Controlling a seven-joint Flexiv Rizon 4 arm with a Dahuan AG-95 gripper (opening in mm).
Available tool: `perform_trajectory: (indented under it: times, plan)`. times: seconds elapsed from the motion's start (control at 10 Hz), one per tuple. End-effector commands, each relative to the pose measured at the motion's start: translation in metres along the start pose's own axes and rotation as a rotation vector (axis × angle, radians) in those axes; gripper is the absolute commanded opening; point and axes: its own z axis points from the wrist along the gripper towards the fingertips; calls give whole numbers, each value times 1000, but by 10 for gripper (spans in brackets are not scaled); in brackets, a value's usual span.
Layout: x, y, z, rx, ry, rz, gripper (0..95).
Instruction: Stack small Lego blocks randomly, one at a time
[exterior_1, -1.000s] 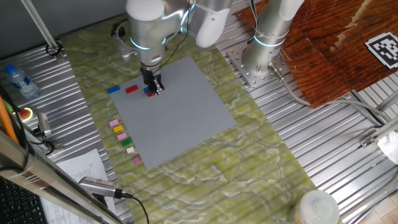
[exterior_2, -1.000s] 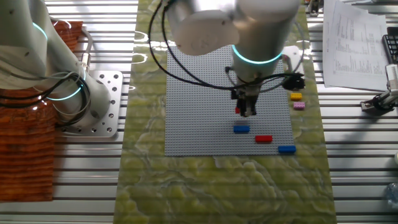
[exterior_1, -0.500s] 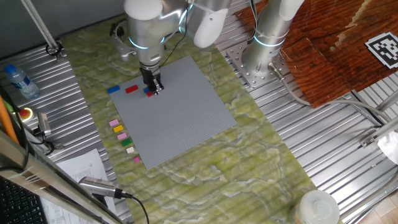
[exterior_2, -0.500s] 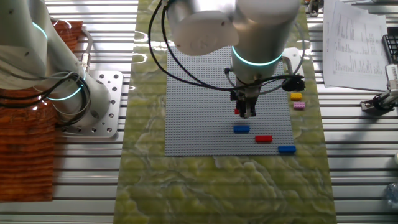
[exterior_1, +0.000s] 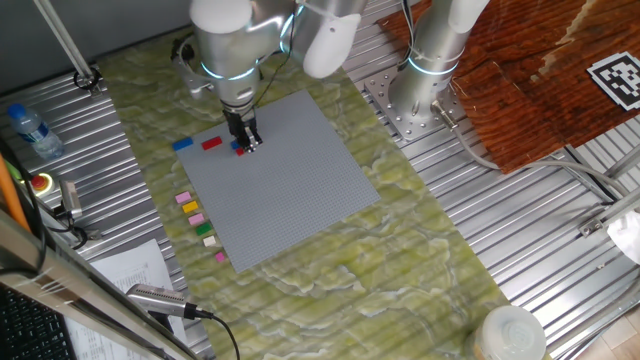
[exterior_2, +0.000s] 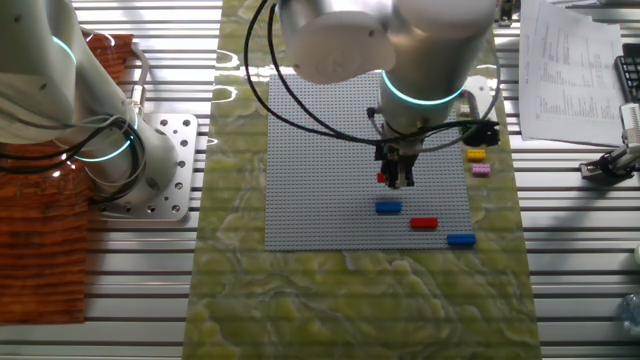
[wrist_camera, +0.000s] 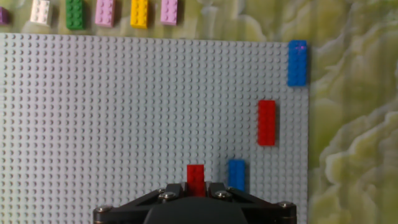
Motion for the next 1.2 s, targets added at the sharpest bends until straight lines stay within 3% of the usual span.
perform_trajectory:
  times: [0.1,0.5,0.7,0.9,1.2]
  plan:
    - [2,-1,-2,2,-24,-7,0]
    - [2,-1,-2,-4,2,10,0]
    - [19,6,-2,-14,4,-5,0]
    - [42,9,5,-11,-16,15,0]
    - [61,10,11,-9,-39,25,0]
